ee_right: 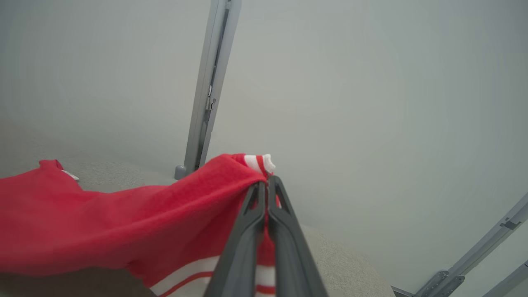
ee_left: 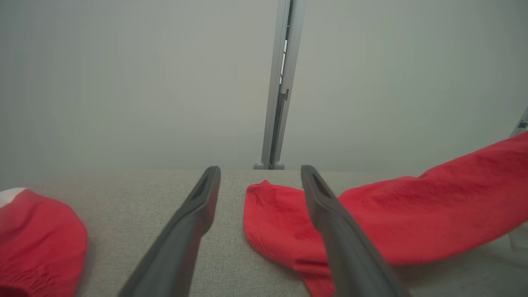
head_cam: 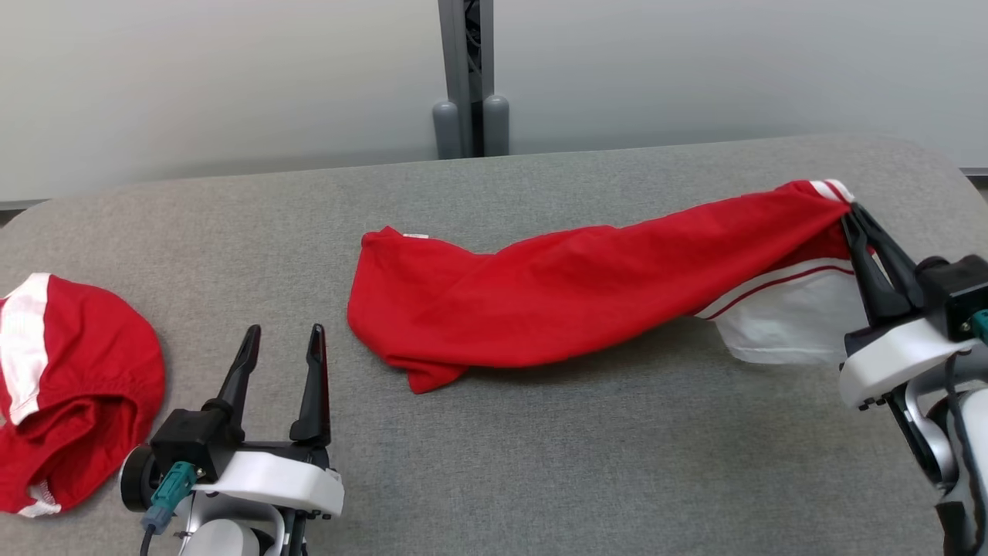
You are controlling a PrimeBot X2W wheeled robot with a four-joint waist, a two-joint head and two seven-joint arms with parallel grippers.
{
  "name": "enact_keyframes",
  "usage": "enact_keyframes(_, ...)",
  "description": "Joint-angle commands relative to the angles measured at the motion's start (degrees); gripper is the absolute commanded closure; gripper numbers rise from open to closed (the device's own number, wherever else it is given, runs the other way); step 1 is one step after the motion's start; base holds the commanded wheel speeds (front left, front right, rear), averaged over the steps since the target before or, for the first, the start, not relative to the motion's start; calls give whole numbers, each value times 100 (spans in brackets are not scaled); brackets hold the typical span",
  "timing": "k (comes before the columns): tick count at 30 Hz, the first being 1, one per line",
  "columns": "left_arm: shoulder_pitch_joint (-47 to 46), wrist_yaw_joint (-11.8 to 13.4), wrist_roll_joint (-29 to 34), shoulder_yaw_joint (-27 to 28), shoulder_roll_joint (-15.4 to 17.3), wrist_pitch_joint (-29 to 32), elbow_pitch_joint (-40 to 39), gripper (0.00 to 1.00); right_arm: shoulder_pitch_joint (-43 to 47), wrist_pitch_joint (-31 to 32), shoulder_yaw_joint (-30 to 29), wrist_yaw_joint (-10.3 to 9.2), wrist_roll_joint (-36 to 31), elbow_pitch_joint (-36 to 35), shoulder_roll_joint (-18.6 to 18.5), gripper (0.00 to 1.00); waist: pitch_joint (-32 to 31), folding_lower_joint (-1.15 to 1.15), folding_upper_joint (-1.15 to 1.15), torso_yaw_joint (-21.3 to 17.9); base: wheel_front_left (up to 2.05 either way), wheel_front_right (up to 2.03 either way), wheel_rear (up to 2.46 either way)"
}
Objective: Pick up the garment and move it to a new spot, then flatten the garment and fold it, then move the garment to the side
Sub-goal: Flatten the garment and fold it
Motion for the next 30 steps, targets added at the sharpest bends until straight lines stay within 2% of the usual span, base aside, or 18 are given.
enact_keyframes(1, -14, 20, -29, -37, 18, -13, -23, 0, 74, 200, -5, 0, 168, -260, -77, 100, 29, 0, 0, 64, 0, 0, 0)
enact_keyframes(5, -117, 2, -50, -115, 17, -13, -21, 0, -60, 578, 80, 1, 375, -463, -266, 100, 174, 0, 0, 260, 0, 0, 0)
enact_keyframes(12, -290, -15, -18, -228, 20, -13, 21, 0, -625, 763, 159, 1, 595, 84, -490, 100, 521, 0, 0, 664, 0, 0, 0)
enact_keyframes(20, -493, -40, -20, -358, 15, -13, 70, 0, -1445, 657, 283, 0, 631, 1704, -704, 100, 943, 0, 0, 1177, 0, 0, 0)
enact_keyframes(26, -595, -56, -29, -436, 15, -13, 65, 0, -2054, 406, 269, 0, 672, 2828, -681, 100, 1191, 0, 0, 1422, 0, 0, 0)
enact_keyframes(27, -611, -64, -34, -448, 16, -13, 57, 0, -2152, 363, 255, 0, 693, 2997, -653, 98, 1223, 0, 0, 1450, 0, 0, 0)
enact_keyframes(28, -616, -63, -44, -462, 17, -13, 49, 0, -2250, 309, 227, 0, 702, 3163, -632, 66, 1250, 0, 0, 1474, 0, 0, 0)
enact_keyframes(29, -613, -54, -58, -473, 16, -13, 44, 0, -2335, 258, 204, 1, 684, 3320, -617, 0, 1270, 0, 0, 1492, 0, 0, 0)
enact_keyframes(30, -609, -38, -61, -492, 16, -13, 45, 0, -2398, 239, 206, 0, 658, 3494, -594, 0, 1281, 0, 0, 1504, 0, 0, 0)
